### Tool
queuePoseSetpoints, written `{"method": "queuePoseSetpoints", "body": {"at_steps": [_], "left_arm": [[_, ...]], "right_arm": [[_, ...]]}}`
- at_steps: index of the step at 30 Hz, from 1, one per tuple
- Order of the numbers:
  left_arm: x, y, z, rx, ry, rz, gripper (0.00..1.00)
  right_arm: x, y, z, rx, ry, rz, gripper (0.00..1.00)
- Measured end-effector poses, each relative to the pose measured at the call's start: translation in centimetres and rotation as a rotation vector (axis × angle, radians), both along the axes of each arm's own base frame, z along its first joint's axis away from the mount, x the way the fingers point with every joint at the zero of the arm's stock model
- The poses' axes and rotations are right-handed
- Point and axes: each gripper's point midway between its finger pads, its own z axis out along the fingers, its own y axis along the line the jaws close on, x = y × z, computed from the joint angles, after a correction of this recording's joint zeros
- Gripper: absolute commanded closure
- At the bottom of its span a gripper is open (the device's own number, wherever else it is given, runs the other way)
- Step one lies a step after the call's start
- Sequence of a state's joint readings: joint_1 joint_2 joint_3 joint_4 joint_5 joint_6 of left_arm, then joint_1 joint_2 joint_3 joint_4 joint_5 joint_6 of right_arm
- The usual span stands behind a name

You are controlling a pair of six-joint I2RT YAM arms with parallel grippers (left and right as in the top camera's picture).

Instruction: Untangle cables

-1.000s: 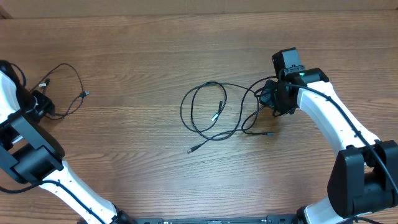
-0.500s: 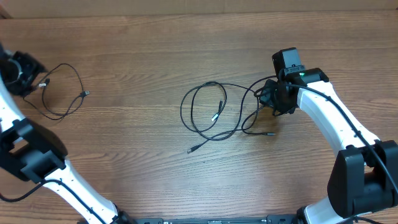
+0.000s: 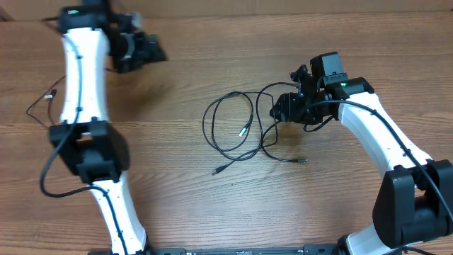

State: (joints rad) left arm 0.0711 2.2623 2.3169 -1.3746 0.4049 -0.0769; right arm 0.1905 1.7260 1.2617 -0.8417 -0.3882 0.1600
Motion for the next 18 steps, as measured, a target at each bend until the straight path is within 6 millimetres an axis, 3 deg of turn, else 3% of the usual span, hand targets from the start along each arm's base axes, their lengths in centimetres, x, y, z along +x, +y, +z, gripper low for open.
{"method": "queuePoseSetpoints", "body": {"at_steps": [4,9,14,18], "left_arm": [[-0.3,-5.6,-0.1,0.037,-0.02,-0.125,0.03],[-0.2,-11.6,0.3,0.043,-0.097,-0.249,0.0],[-1.2,-17.7,1.1,-0.012,-0.158,-0.387,0.01],[-2.4,-20.7,1.4,-0.04,-0.18,-0.475,0.0]], "right_arm": [[0.1,-2.4,-1.0,-0.12,0.036,-0.125,0.4],[0.1,-3.0,-1.2,-0.145,0.049,-0.178,0.35],[-0.8,0.1,-0.1,0.015,0.042,-0.007,0.33],[-1.3,1.5,0.6,0.093,0.03,0.071,0.34]]}}
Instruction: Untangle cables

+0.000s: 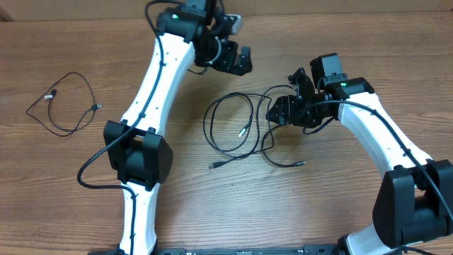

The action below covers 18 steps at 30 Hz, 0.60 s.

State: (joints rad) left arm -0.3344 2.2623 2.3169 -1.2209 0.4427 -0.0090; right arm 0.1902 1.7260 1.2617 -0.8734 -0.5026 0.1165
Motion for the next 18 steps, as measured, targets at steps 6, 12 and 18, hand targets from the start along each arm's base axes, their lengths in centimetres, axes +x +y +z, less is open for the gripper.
{"method": "queuePoseSetpoints", "body": {"at_steps": [6,12,18], "left_arm": [[-0.7,-1.4,-0.7,-0.028,0.026,-0.044,0.0],[-1.5,-3.2,-5.3,-0.111,0.183,-0.086,0.0],[-2.6,-4.6,-9.0,-0.187,0.329,-0.11,0.04]], "right_arm": [[0.1,0.1,0.1,0.005,-0.009,0.009,0.33],[-0.3,0.2,0.1,0.012,0.008,0.015,0.33],[-0.2,-0.3,-0.2,-0.021,0.002,0.005,0.34]]}}
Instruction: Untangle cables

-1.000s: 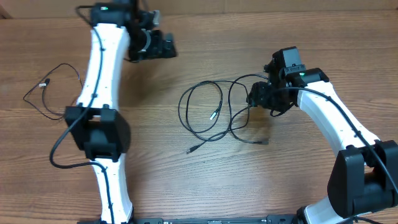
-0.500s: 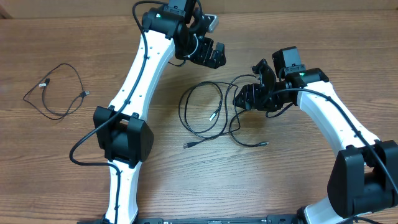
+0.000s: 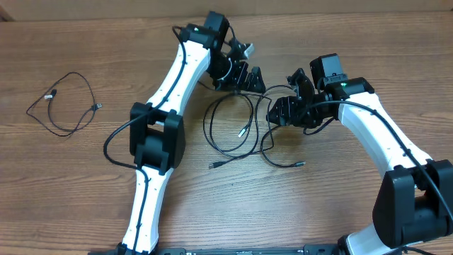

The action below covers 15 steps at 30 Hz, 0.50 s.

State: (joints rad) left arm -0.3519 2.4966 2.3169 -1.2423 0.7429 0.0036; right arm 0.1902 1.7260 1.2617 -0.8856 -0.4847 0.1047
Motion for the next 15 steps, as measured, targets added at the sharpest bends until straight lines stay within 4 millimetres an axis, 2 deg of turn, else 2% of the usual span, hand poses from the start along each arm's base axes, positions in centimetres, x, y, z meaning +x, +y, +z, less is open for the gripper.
{"method": "queuePoseSetpoints", "body": {"at_steps": [2,6,15], "left_arm": [[-0.2,-0.3,-0.7,-0.015,0.026,-0.005,0.06],[0.0,-0.8,-1.0,-0.027,0.009,-0.013,0.09],[-0.2,-3.2,-3.8,0.071,-0.071,-0.069,0.18]], "right_arm": [[0.0,-0.1,0.0,-0.006,-0.002,-0.002,0.34],[0.1,-0.2,-0.1,-0.016,-0.003,-0.005,0.34],[0.1,-0.3,-0.2,-0.02,-0.003,-0.006,0.35]]}}
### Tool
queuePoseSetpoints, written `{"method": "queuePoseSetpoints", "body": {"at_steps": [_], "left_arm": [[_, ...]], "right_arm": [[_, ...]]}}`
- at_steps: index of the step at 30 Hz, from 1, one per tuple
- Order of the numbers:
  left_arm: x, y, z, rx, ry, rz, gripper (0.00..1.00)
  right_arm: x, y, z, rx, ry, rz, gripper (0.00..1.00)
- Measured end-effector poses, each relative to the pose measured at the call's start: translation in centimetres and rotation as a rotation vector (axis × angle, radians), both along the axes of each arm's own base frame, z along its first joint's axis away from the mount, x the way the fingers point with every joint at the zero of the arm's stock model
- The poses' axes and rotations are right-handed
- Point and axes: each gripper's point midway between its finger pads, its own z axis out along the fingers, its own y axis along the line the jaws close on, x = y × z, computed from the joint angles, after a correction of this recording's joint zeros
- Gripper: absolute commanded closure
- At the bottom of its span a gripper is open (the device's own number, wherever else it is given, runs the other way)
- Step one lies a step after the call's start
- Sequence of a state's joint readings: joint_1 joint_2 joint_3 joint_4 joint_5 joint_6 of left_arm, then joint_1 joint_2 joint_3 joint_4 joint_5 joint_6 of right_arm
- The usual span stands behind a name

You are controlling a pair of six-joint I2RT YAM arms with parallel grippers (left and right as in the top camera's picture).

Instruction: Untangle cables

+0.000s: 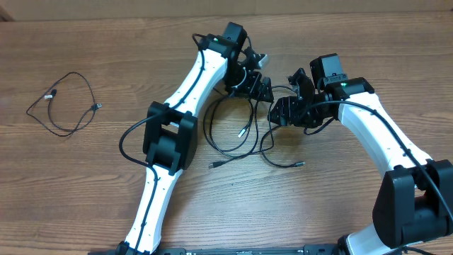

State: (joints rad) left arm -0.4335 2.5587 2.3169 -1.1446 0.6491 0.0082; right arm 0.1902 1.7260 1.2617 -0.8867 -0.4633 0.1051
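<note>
Two black cables lie tangled in loops (237, 131) at the table's middle, their plugs ending near the front. My left gripper (262, 90) hangs over the top of the loops, just left of the right gripper; I cannot tell whether its fingers are open or shut. My right gripper (277, 111) sits at the right side of the tangle and looks shut on a cable strand there. A third black cable (67, 103) lies by itself in a loose loop at the far left.
The wooden table (340, 191) carries nothing else. The left arm (191, 85) stretches diagonally across the middle, and the right arm (382, 142) comes in from the right.
My left gripper has moved a little to the right, from the upper left of the loops to right beside the right gripper. The right gripper and the cables stay put.
My left gripper was first at the far left back, with a cable lying below it. Then that cable lay alone at the left and the gripper was near the middle back. It has since come to the tangle held by my right gripper.
</note>
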Motion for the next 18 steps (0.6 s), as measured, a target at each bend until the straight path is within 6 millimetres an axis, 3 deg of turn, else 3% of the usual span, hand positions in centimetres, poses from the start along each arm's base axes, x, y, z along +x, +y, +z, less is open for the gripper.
{"method": "queuePoseSetpoints", "body": {"at_steps": [11,18], "left_arm": [[0.4,-0.5,-1.6,0.152,-0.113,-0.019,0.28],[0.2,-0.3,-3.2,0.191,-0.105,-0.026,0.44]], "right_arm": [[-0.1,0.0,0.0,-0.001,0.004,0.0,0.34],[-0.1,0.0,0.0,0.0,0.004,0.0,0.34]]}}
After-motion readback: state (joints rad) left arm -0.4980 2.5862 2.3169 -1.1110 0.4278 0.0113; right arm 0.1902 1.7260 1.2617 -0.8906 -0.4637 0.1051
